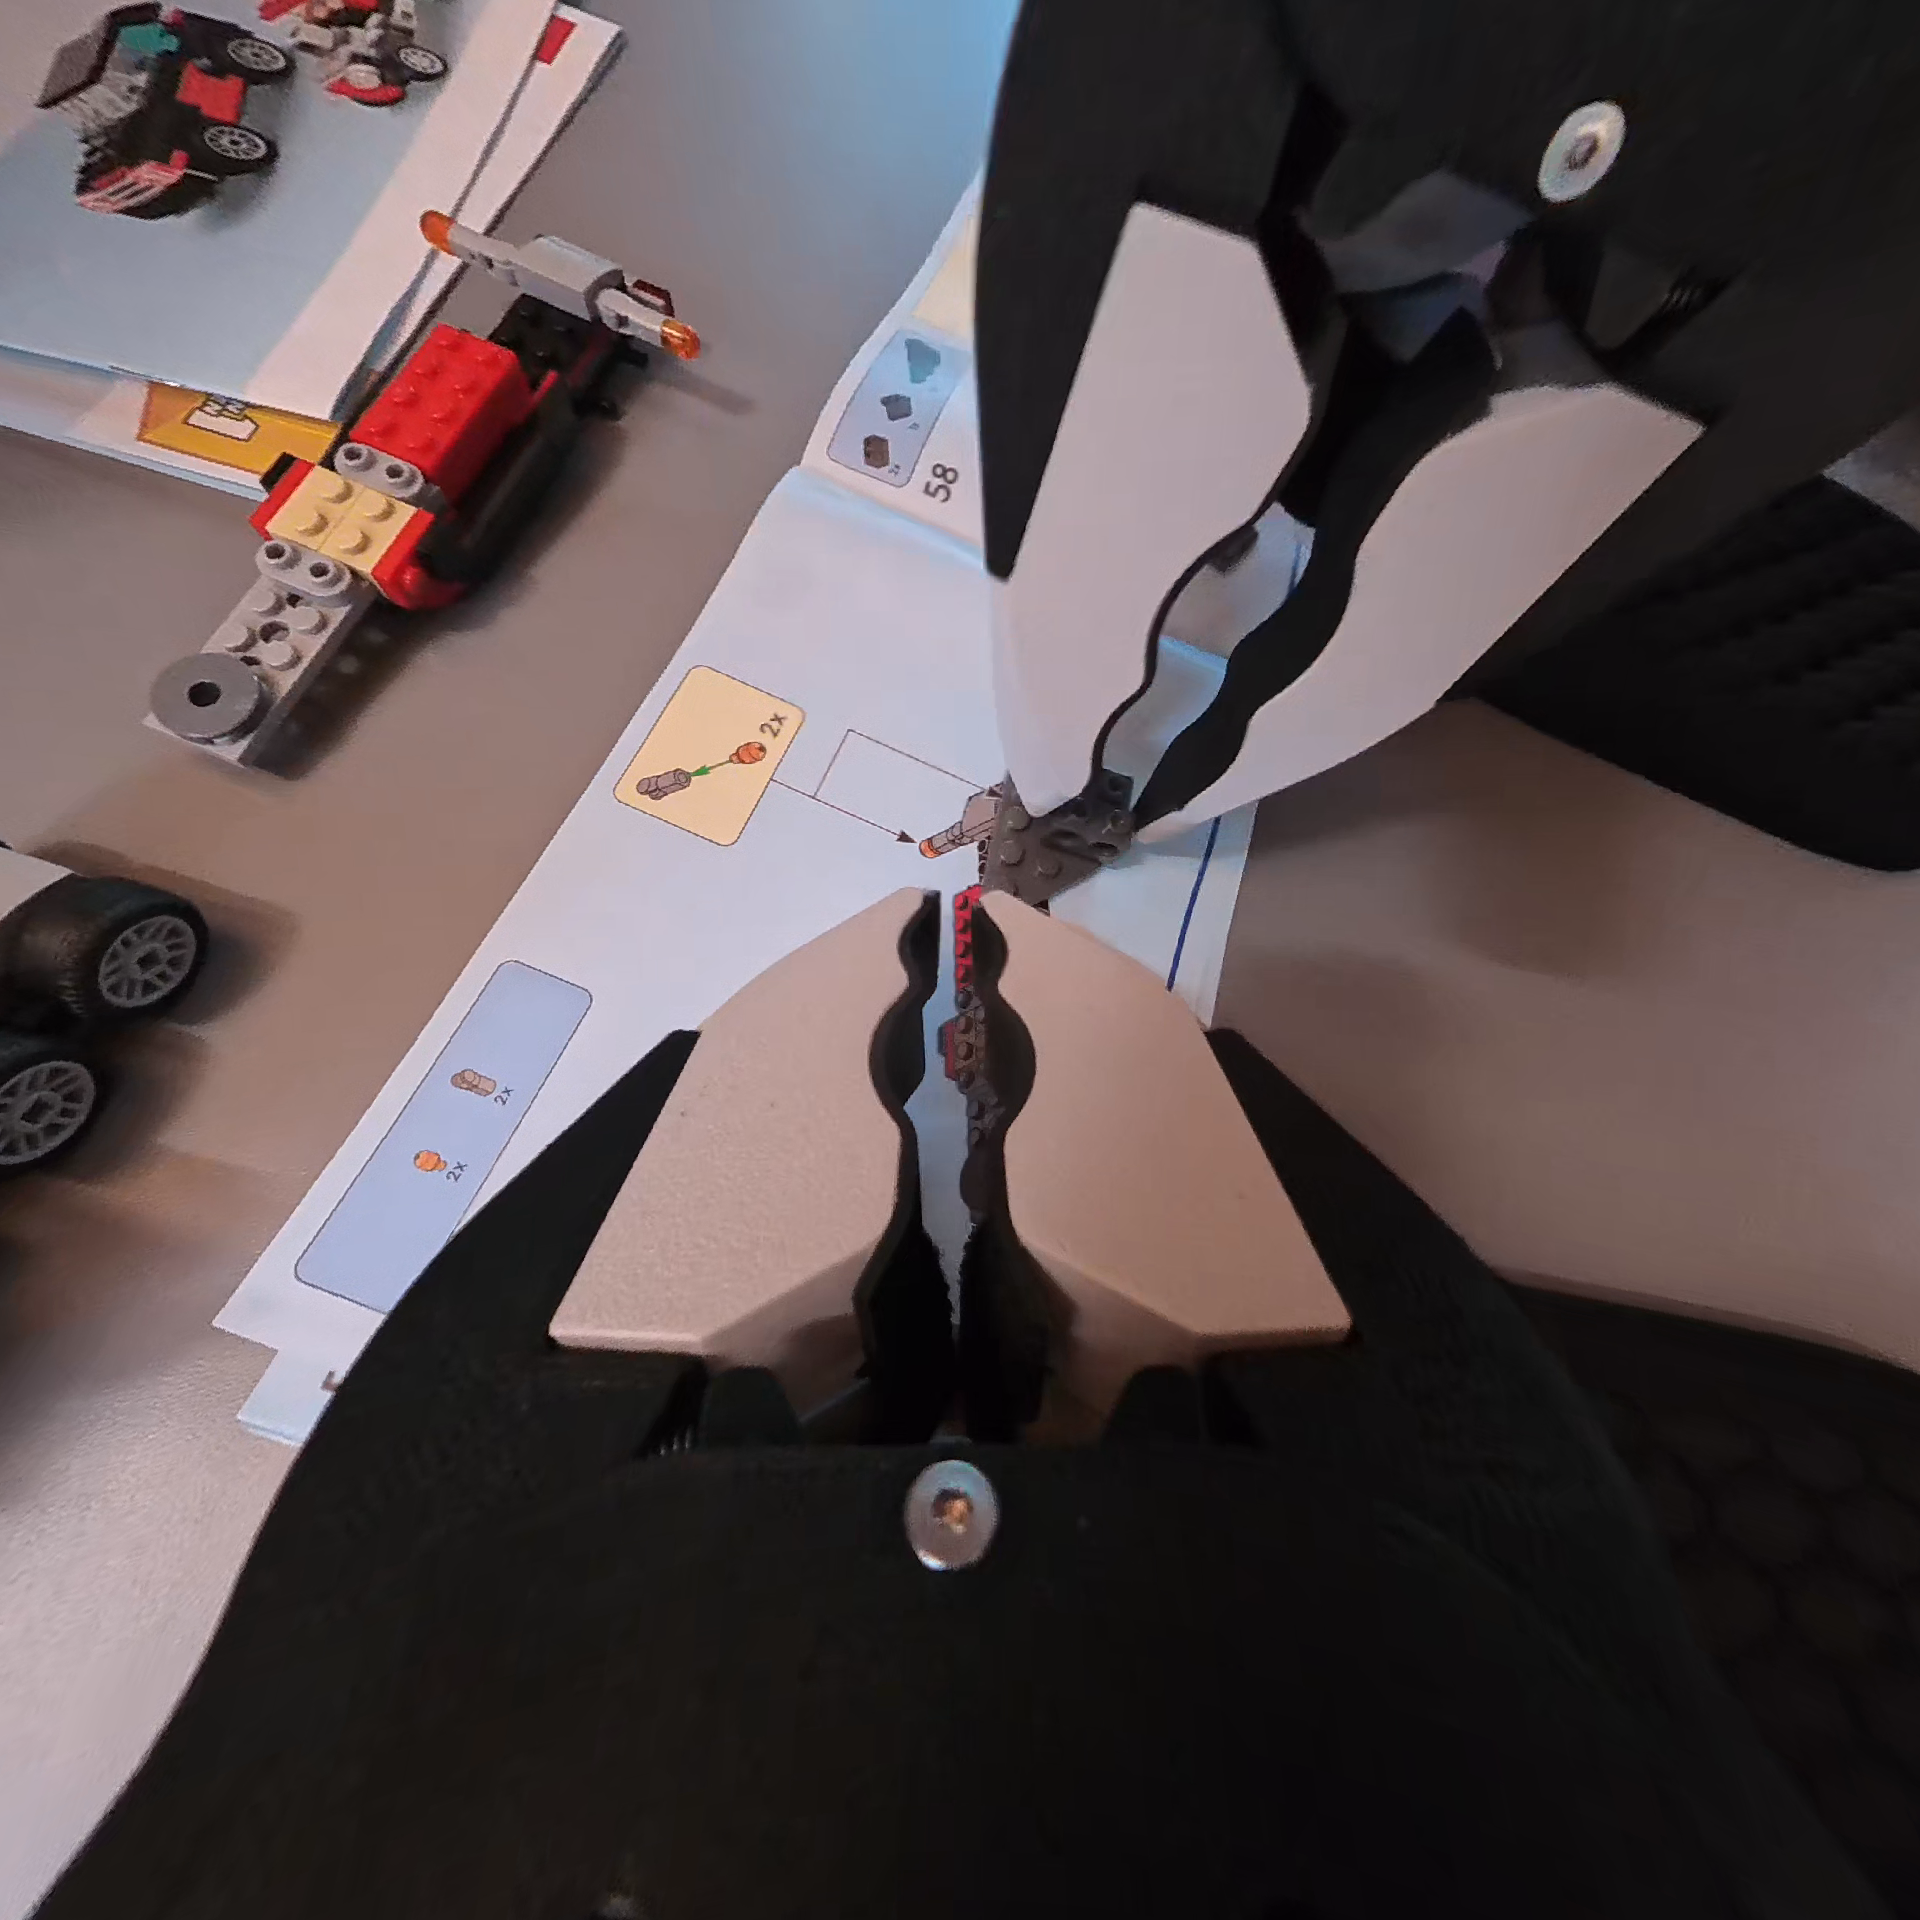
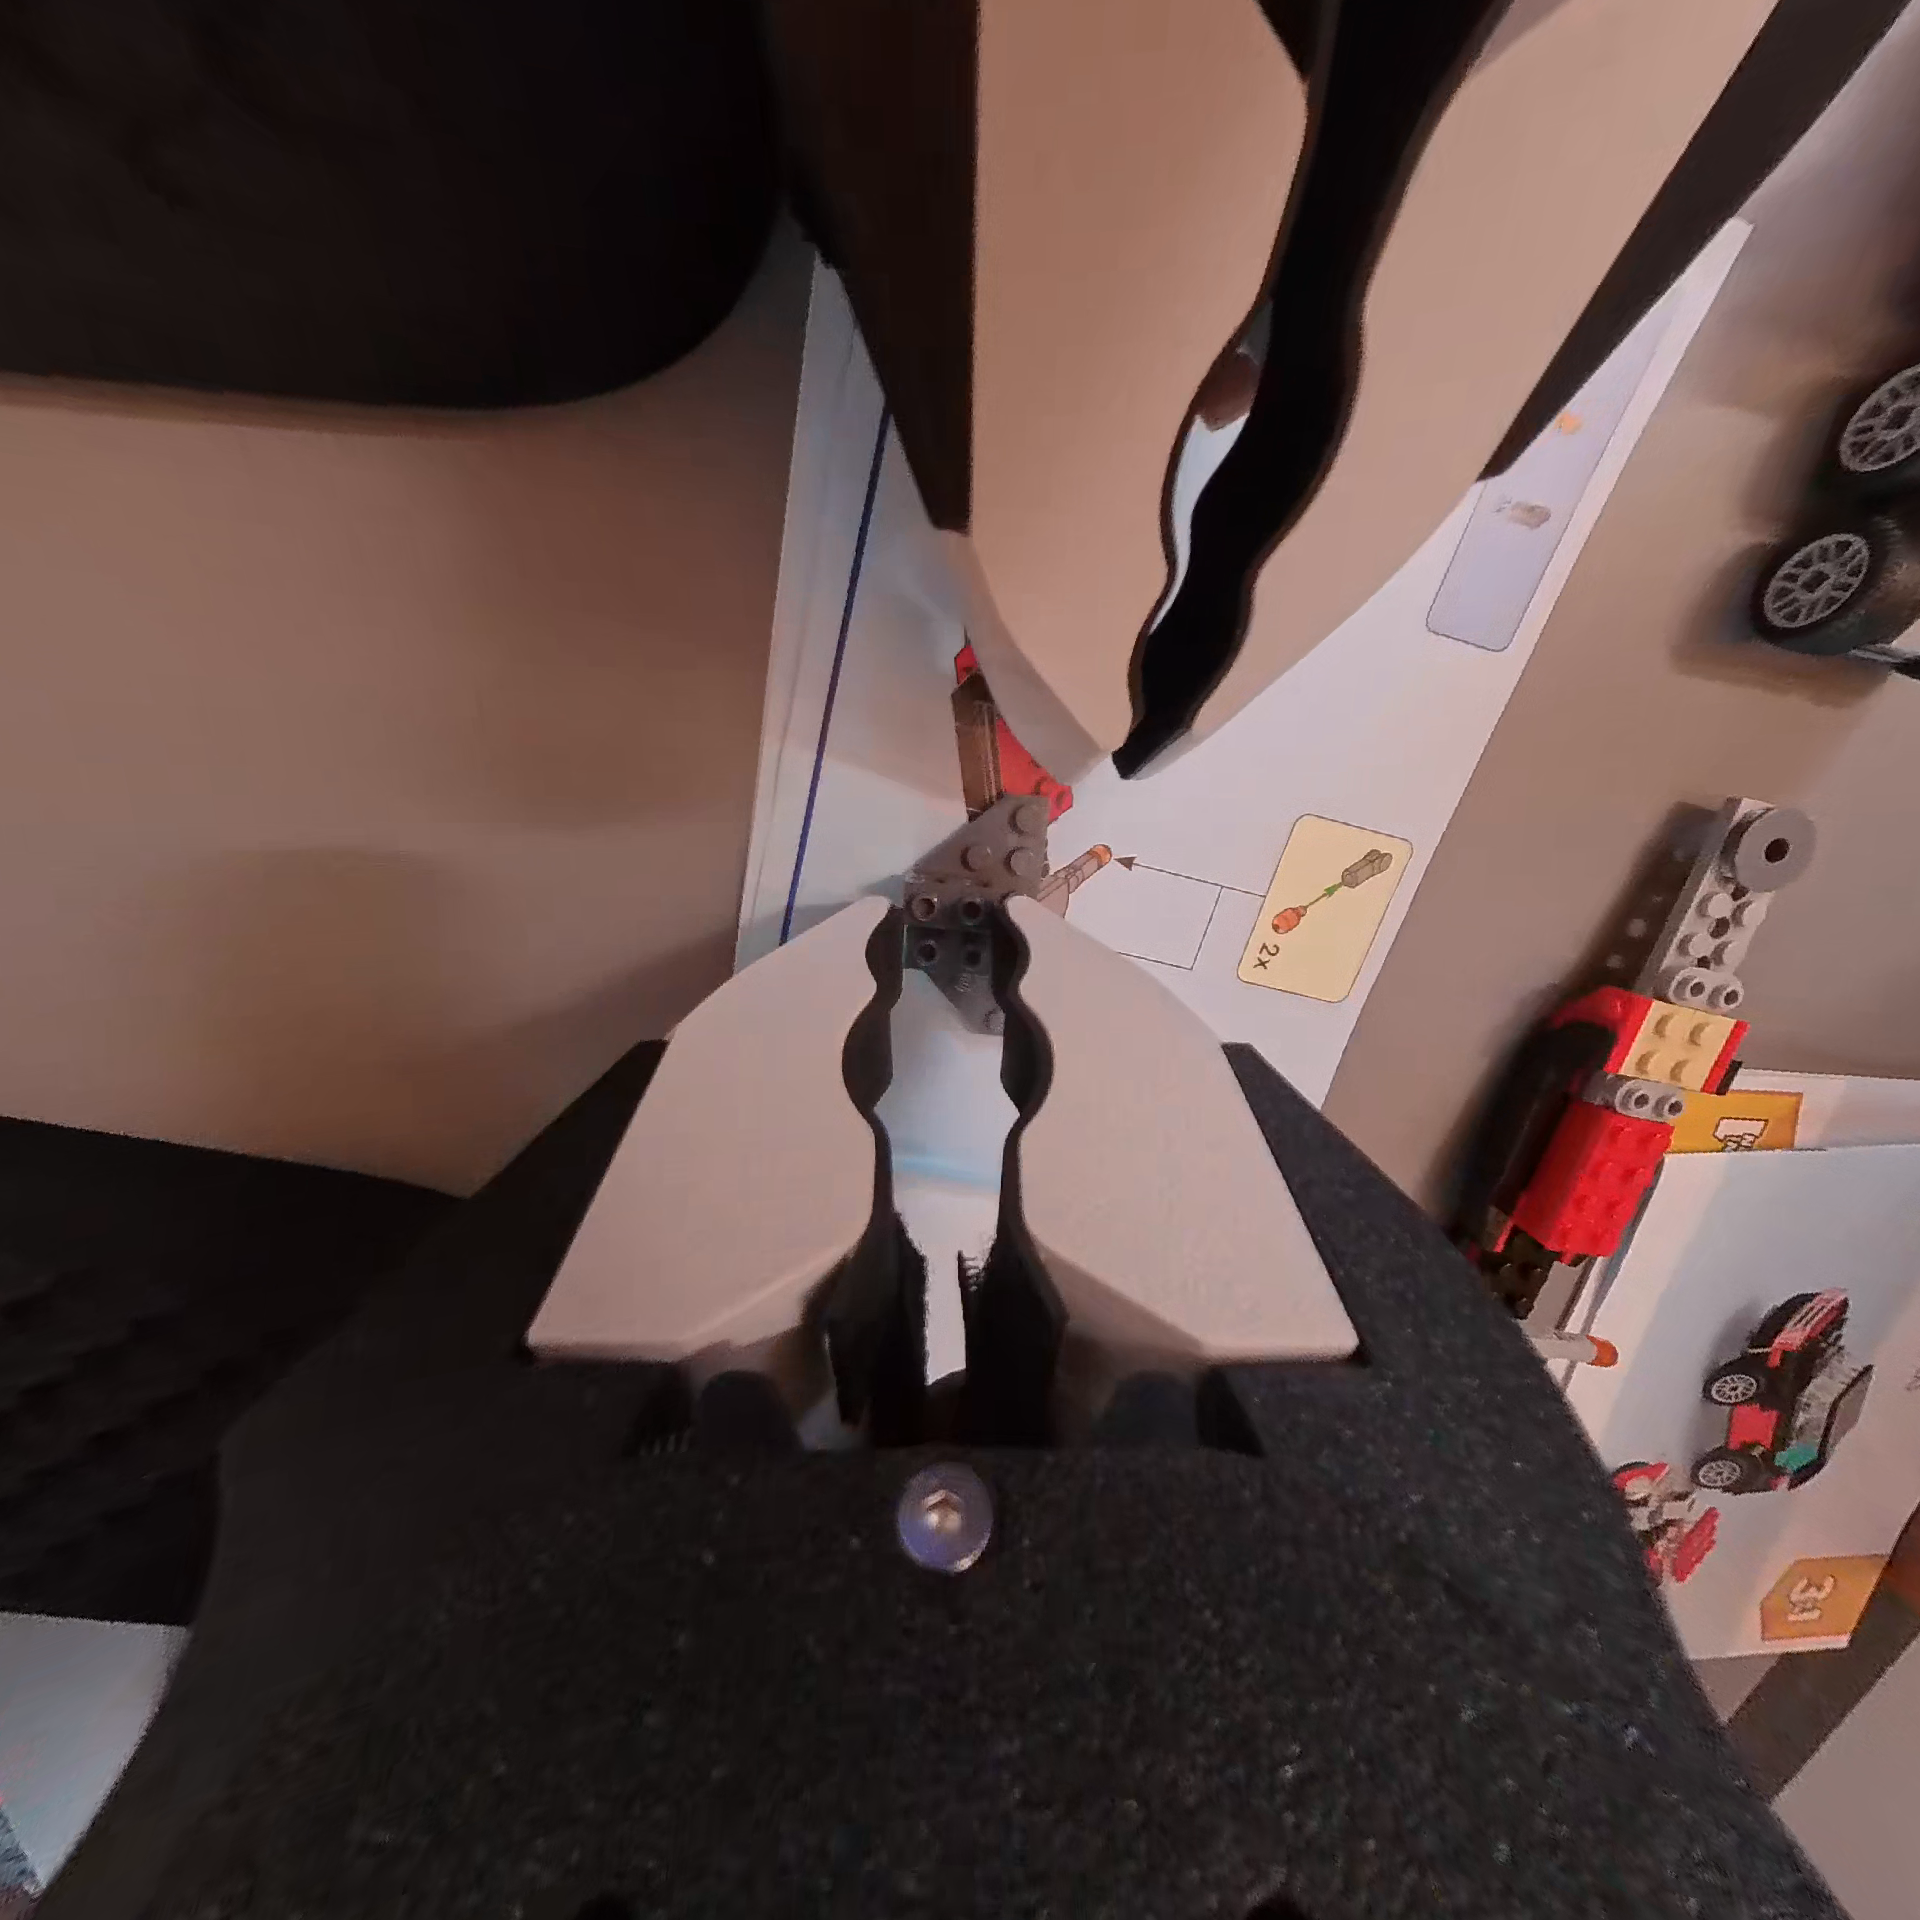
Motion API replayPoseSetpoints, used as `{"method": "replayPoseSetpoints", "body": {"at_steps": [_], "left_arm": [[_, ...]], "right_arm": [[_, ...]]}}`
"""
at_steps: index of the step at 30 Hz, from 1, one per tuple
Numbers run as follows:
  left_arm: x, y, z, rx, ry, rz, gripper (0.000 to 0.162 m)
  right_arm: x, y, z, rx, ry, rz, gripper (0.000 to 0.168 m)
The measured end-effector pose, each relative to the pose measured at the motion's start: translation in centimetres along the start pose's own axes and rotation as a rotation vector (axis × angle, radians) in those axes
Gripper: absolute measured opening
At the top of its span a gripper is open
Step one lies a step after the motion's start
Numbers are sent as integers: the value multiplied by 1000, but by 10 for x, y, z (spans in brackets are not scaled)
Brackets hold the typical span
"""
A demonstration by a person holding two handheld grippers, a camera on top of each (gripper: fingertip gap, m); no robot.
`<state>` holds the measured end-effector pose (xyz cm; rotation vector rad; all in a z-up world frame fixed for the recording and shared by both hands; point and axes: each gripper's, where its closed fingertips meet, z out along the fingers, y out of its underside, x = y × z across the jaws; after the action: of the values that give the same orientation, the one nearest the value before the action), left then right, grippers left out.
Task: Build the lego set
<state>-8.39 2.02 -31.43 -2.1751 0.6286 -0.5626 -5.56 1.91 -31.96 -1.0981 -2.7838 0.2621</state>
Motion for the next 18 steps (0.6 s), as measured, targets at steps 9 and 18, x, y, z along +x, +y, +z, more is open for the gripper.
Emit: {"method": "replayPoseSetpoints", "body": {"at_steps": [9,18], "left_arm": [[17,-12,4,57,85,1,5],[13,-7,16,-11,20,-54,3]], "right_arm": [[1,0,1,1,-39,18,16],[0,2,3,46,-41,31,16]]}}
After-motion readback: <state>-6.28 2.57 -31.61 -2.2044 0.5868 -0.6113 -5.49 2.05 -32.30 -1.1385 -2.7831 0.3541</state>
